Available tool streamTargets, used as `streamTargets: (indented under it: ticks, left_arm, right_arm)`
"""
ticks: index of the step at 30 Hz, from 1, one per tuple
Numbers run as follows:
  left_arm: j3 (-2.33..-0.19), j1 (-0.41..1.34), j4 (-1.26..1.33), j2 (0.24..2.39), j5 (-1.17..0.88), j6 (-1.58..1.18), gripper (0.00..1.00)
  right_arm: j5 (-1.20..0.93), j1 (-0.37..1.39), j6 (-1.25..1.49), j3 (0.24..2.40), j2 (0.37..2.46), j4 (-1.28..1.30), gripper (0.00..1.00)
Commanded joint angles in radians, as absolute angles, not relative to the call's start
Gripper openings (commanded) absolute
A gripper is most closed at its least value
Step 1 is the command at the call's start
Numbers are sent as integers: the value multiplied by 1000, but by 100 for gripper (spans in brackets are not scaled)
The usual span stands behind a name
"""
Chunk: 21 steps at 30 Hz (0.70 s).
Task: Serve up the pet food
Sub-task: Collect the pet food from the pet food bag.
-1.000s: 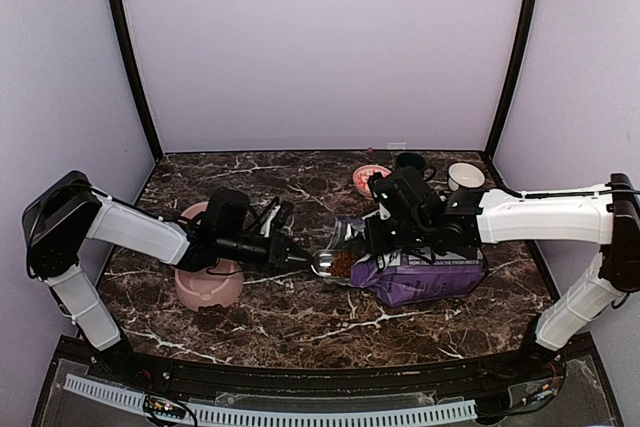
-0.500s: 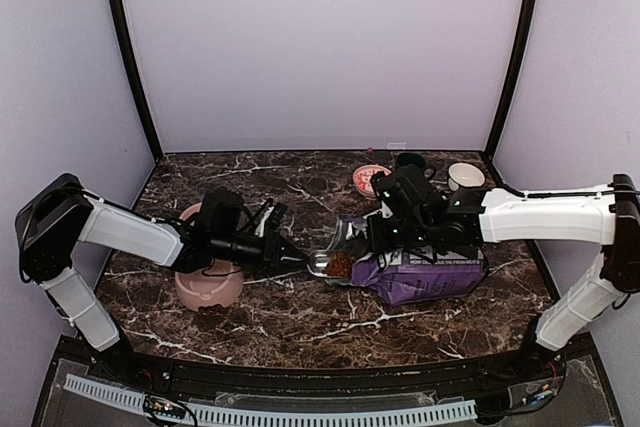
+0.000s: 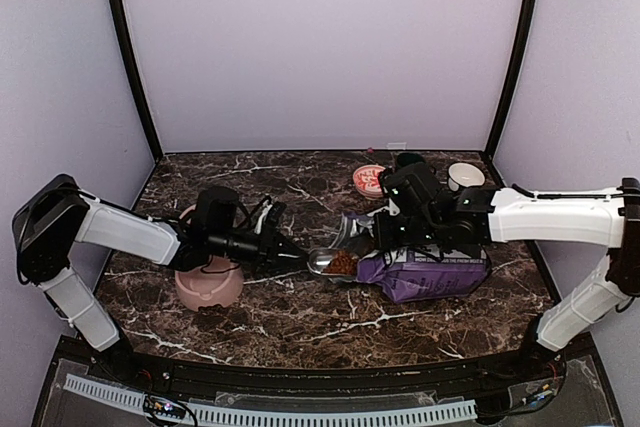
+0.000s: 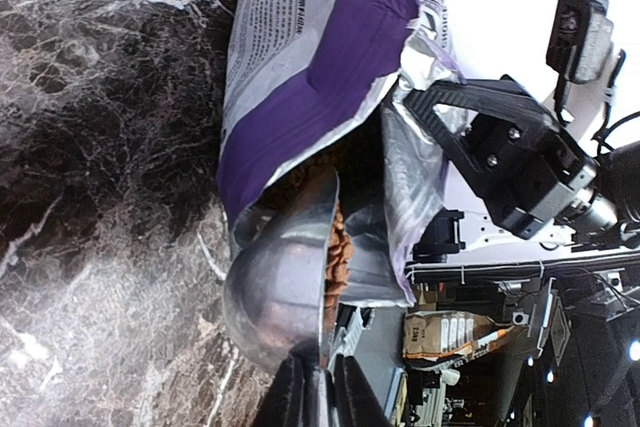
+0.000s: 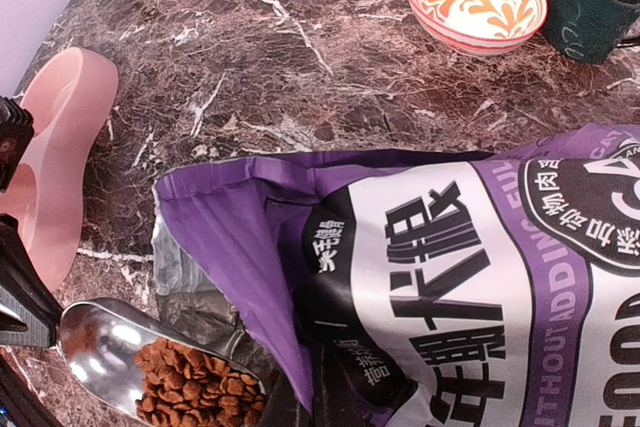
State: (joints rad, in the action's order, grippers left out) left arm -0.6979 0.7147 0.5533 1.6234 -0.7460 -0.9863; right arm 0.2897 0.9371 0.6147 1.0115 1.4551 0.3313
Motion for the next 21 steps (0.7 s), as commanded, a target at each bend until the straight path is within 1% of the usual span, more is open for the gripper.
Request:
streamTargets:
  ticks: [1, 21]
  left_arm:
    - [-679, 700, 647, 1579, -811, -1031, 0]
    - [-681, 680, 678, 1534, -852, -1058, 0]
  right_arm:
    - [400, 905, 633, 979, 1403, 360, 0]
    - [411, 894, 637, 943, 1375, 352, 0]
